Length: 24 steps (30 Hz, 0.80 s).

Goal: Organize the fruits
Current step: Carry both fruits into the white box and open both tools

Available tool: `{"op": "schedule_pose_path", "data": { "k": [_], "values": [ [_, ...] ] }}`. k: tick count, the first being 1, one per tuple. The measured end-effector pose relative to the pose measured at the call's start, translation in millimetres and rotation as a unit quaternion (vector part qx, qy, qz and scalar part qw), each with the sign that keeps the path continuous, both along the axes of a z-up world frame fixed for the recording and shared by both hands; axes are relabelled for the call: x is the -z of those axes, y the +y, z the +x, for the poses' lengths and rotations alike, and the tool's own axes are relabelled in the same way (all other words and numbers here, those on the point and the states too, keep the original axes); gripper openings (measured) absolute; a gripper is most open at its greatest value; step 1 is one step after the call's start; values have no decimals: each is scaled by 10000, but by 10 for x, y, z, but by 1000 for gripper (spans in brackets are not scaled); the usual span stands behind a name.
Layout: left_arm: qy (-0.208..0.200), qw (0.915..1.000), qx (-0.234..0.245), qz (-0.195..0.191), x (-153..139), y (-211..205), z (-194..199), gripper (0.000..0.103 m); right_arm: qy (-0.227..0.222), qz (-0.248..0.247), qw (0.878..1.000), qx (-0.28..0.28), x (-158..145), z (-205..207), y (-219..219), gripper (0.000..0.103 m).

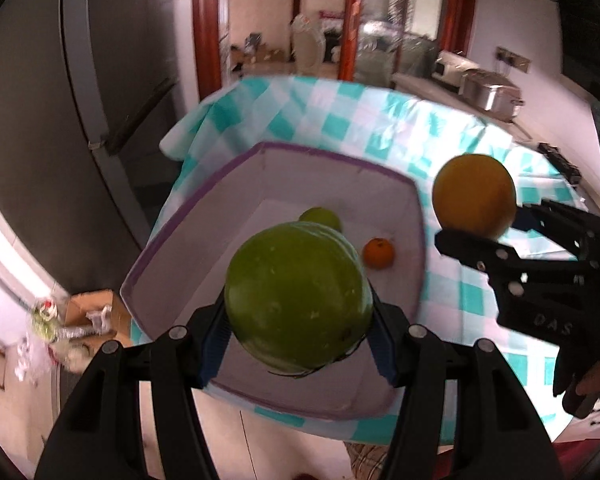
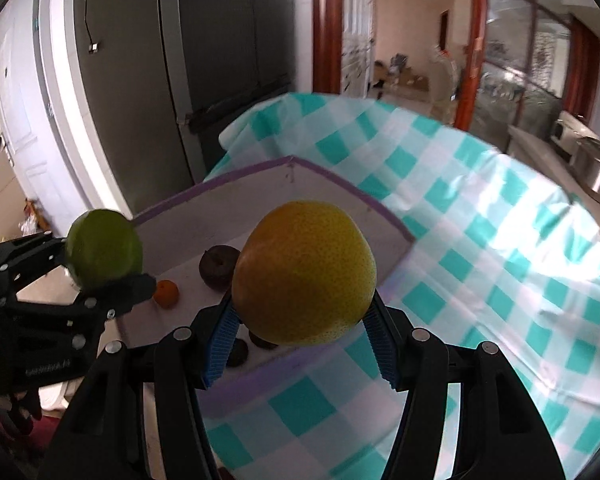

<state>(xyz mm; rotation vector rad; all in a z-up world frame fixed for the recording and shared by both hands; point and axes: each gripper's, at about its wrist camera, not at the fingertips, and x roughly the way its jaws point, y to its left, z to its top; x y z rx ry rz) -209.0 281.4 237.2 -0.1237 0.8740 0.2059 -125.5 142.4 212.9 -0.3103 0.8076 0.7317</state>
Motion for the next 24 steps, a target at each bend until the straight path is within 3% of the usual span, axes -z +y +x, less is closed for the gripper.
{"op": "schedule_pose_path", "data": {
  "k": [10, 19, 22, 23, 24],
  "values": [
    [935, 9928, -595, -460, 608, 206, 394, 60, 566, -815, 9902, -986, 424, 703, 789, 58],
    [1540, 9835, -886, -344, 939, 329, 616, 60, 567, -1696, 9624, -2043, 913, 921, 1491, 57],
    [1758, 9796, -941, -237, 1025, 370, 688, 60, 535, -1960, 9530, -2247, 1065, 984, 1677, 47],
    [1809, 9786, -953, -233, 1047, 374, 702, 60, 536, -1965, 9518, -2293, 1087, 1011, 1743, 35],
    [1882, 9770, -975, -252, 1079, 383, 722, 60, 556, -1966, 9518, -2289, 1094, 1042, 1798, 35]
  ]
}}
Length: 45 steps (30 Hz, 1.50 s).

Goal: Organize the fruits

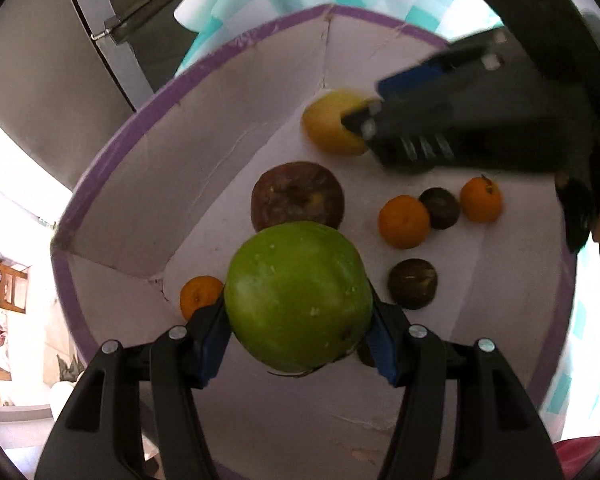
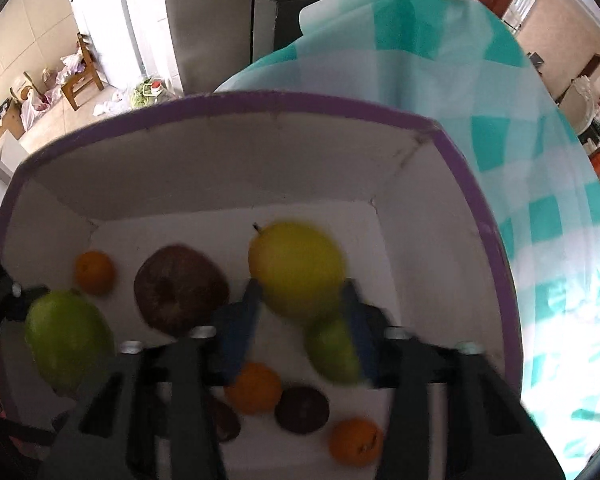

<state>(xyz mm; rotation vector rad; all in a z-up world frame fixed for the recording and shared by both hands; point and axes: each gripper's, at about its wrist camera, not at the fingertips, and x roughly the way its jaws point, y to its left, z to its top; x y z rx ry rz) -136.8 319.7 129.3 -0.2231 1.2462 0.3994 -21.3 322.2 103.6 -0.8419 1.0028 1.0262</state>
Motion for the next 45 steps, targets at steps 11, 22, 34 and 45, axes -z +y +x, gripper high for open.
{"op": "schedule_pose_path", "data": {
  "k": [11, 22, 34, 45],
  "values": [
    [197, 9995, -50, -244, 73, 32, 69, 60, 349, 37, 9989, 314, 136, 114, 194, 52],
    [208, 9995, 0, -227, 41, 3, 83, 66, 692, 696, 9853, 1395, -96, 305, -228, 79],
    [-606, 9978, 248, -59, -253, -70, -112, 97, 348, 1070, 9676, 2260, -522, 201, -1003, 87],
    [-992, 9909, -136, 898, -783, 0, -221, 101, 868, 1009, 9516, 2770, -527, 73, -1267, 87]
  ]
}}
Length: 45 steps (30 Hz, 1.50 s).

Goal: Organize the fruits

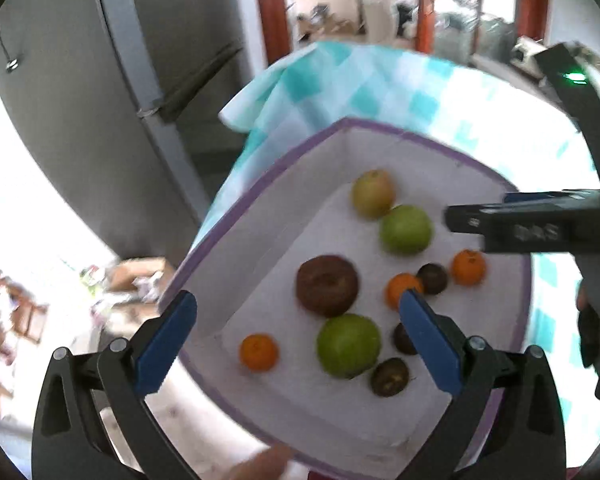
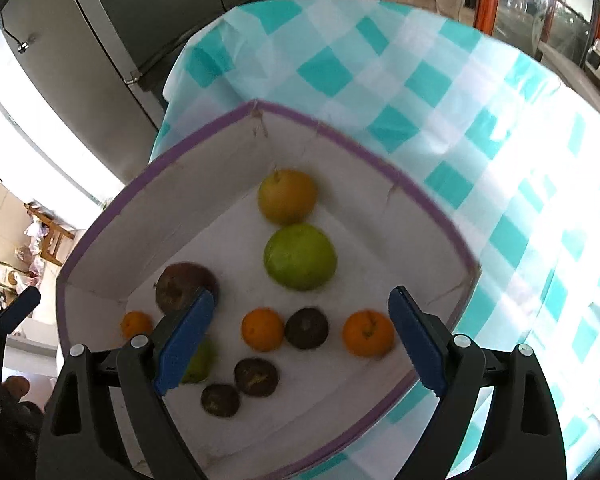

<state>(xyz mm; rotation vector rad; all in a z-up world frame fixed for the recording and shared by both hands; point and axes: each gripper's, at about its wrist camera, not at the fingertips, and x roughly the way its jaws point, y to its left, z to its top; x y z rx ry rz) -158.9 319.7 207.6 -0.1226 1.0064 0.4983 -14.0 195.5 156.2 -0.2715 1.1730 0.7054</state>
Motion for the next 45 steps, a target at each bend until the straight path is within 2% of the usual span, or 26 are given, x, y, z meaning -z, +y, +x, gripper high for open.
{"op": "schedule_pose_path", "data": {
  "k": [5, 8, 24, 37, 39, 41, 45],
  "values": [
    [108, 9984, -147, -538, 50, 122, 10, 101, -70, -62, 9998, -181, -32, -92, 62, 87],
    [174, 9977, -206, -624, 90, 140, 17, 101, -114, -70, 9996, -241, -38, -109, 78, 87],
    [341, 9966, -158, -737, 233, 109, 61, 101, -92, -90, 9993, -338, 16, -156, 102, 87],
    [356, 9950, -197, -913, 256, 164, 29, 101, -187, -111, 9986, -474, -34, -269, 142, 87],
    [239, 9947, -212, -975, 245, 180, 1, 101, -224, -128, 9985, -493, -54, -291, 152, 87],
    [151, 9970, -269, -708, 199, 168, -34, 101, -272, -110, 9984, -489, -92, -320, 141, 87],
    [161, 9977, -171, -630, 81, 138, -73, 101, -343, 63, 9989, -324, -202, -404, 65, 87]
  ]
}}
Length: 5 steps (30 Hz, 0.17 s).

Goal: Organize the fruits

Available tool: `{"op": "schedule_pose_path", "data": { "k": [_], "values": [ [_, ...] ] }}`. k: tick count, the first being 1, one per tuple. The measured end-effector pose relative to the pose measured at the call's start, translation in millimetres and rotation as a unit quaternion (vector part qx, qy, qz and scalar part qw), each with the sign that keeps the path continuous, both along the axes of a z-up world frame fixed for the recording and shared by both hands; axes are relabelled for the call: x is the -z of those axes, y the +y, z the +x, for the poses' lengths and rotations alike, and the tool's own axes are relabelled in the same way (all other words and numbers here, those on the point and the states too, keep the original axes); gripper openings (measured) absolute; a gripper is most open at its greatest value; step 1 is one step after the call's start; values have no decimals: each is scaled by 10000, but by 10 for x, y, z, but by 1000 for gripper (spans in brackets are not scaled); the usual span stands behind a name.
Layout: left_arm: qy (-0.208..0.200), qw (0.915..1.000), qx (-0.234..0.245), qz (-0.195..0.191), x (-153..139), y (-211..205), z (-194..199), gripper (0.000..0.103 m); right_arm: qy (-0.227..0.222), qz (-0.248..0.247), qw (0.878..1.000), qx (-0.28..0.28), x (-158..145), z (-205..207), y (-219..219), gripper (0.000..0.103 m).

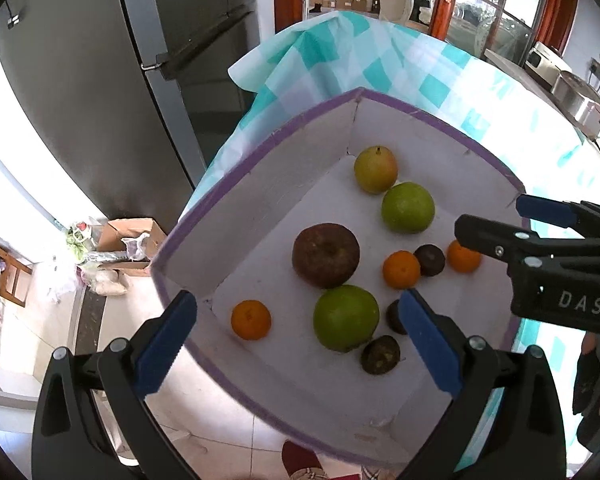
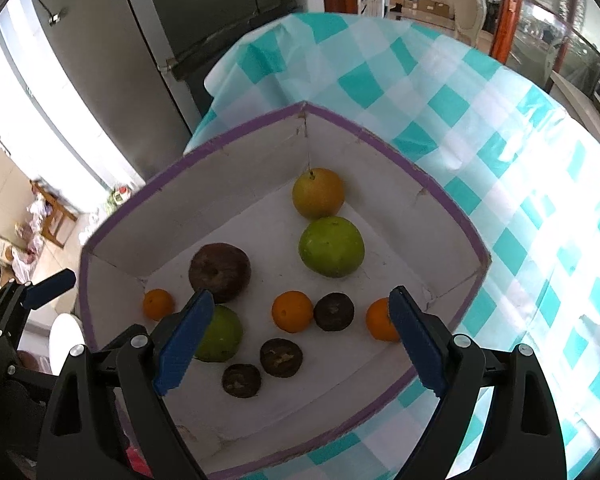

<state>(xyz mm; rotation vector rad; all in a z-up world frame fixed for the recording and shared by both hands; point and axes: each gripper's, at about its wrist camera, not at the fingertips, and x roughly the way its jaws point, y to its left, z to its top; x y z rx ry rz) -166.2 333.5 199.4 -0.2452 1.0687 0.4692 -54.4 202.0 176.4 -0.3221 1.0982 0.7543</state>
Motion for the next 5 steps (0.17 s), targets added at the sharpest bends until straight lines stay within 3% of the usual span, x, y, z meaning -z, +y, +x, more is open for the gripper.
{"op": "schedule_pose_path", "data": {
  "k": [3, 5],
  "values": [
    [-143, 9991, 64, 406, -153, -134, -48, 101, -234, 260, 9992, 184, -163, -140, -162, 87],
    [-521, 9967, 253, 570, -307, -317, -77, 101, -528, 560, 9960, 463, -324, -266, -424, 87]
  ]
}}
